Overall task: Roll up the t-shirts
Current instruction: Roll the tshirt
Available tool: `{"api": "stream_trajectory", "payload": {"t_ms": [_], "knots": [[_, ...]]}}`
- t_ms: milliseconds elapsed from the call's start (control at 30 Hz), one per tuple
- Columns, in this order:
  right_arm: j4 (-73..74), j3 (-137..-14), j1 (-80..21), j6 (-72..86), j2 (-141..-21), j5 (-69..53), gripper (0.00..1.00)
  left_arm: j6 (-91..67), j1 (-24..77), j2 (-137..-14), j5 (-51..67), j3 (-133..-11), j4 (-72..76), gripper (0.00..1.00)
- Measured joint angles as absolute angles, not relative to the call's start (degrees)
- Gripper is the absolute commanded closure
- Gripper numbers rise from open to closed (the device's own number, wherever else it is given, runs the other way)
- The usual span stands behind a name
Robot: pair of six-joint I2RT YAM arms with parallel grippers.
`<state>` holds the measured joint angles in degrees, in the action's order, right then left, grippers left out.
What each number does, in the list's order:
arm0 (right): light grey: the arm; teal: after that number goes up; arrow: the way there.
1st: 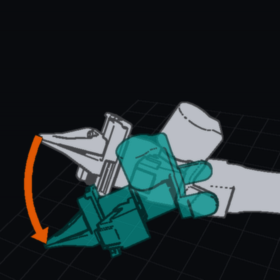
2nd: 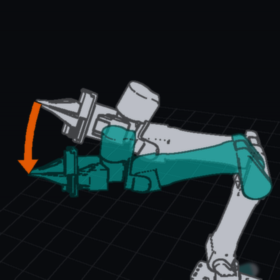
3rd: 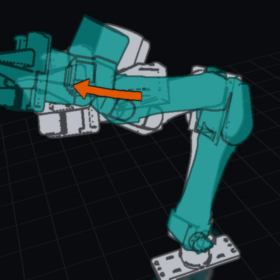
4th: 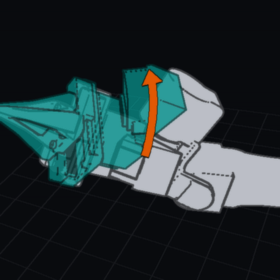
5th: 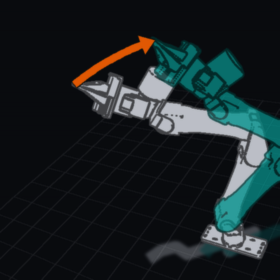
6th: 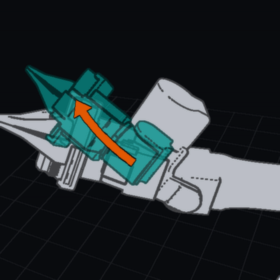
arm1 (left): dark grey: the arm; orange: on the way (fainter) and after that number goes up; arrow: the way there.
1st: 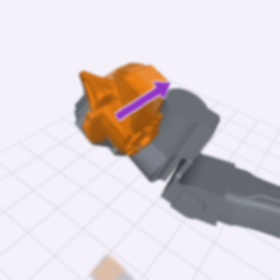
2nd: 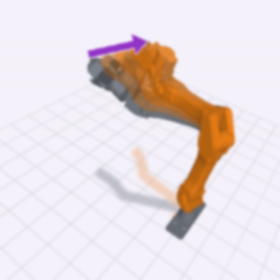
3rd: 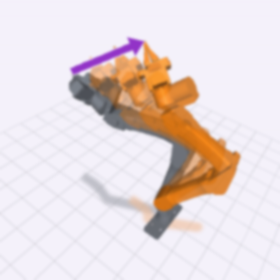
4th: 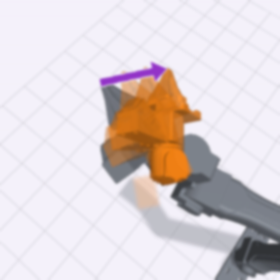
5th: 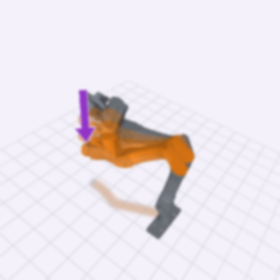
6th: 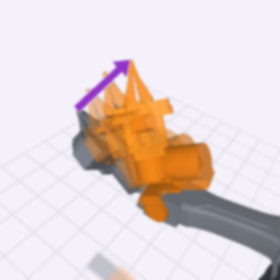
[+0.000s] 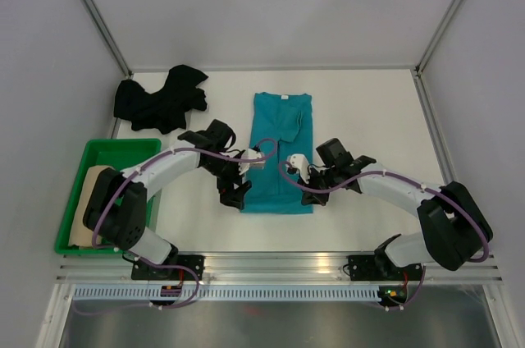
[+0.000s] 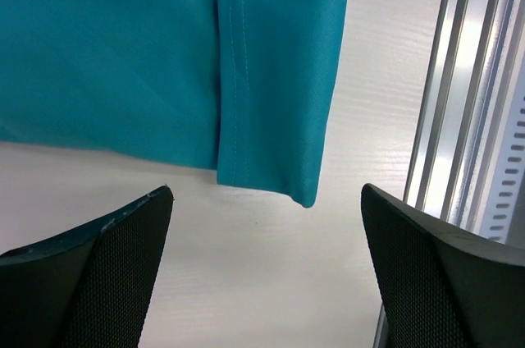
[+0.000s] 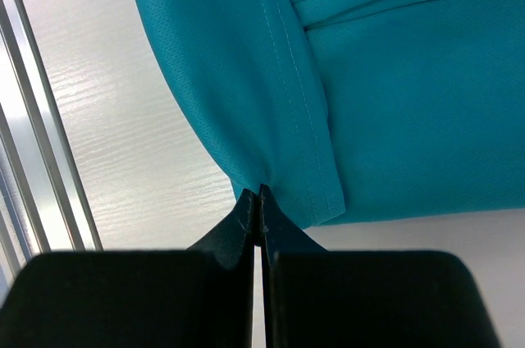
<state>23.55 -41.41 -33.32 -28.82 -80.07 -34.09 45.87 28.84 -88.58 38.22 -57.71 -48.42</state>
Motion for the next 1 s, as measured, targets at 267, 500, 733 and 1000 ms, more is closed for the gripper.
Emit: {"api": "stream_trajectory", "payload": {"t_ms": [267, 500, 733, 1000], "knots": [[23.09, -41.43, -32.08, -27.42, -80.20, -34.72, 1.00, 40.86, 30.44, -86.50, 37.12, -49.39, -37.95, 0.15], [21.39, -41.43, -30.59, -25.91, -80.82, -34.96, 1.00, 36.10, 31.64, -86.56, 35.92, -47.99, -32.62, 0.90], [18.41, -41.43, -29.32, -21.02, -80.38, -33.82, 0.63, 34.54, 31.29, -87.57, 36.32, -48.01, -31.07, 0.98], [9.39, -38.61, -28.32, -3.70, -68.14, -34.63, 0.54, 34.48, 28.67, -90.13, 37.58, -49.98, -31.16, 0.98]]}}
